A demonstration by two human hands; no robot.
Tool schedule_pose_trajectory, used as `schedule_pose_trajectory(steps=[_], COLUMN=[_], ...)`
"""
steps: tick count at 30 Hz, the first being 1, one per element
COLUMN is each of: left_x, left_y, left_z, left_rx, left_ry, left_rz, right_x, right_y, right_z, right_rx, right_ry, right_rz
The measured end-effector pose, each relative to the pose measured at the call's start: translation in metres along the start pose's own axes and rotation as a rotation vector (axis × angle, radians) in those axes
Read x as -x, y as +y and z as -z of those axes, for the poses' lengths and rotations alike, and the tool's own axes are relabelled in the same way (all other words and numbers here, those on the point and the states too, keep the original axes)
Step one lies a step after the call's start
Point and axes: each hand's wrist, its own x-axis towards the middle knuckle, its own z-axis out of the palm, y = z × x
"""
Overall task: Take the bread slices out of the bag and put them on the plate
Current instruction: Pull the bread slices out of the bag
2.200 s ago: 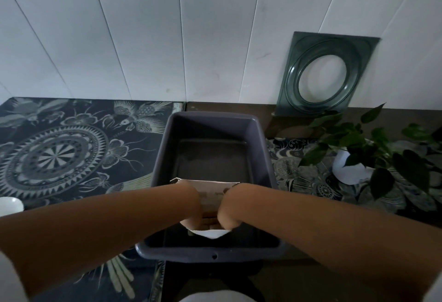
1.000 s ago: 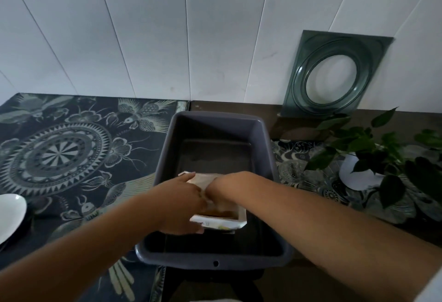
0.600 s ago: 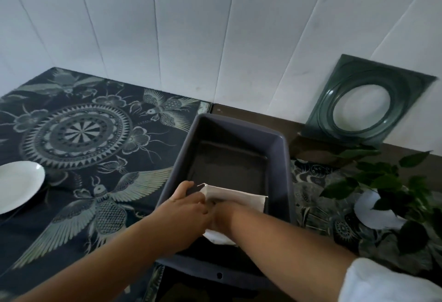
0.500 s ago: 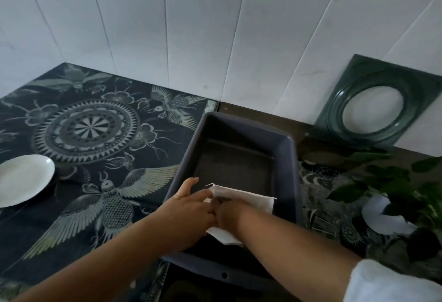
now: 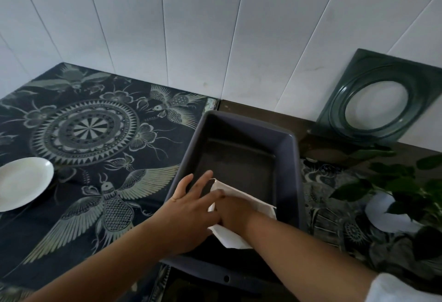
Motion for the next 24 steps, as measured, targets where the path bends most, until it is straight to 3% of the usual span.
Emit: schedule_pose_trajectory(steps=[11,16,22,24], left_x=[-0.003,0.001,0.004,0.006], left_y=[0.002,0.009,0.035,0.042], left_z=[0.002,-0.007,-0.011,-0.010], left_rx=[0.299,0.568,0.917,0.993], left_ry=[0.010,0.040,0.044,0.060], left_rz=[0.078,0.154,0.219,0.228], right_x=[0.024,0.058,0.071,0.077], right_y=[-0.007,-0.010,-0.028,-0.031], right_z=[0.042,0.058,0.083,0.094], right_rx=[0.170,0.014,0.175,0.249], right_ry=[-0.163,-0.026,-0.205,-0.177], right_rz=[0.005,0.036,-0.033,0.018])
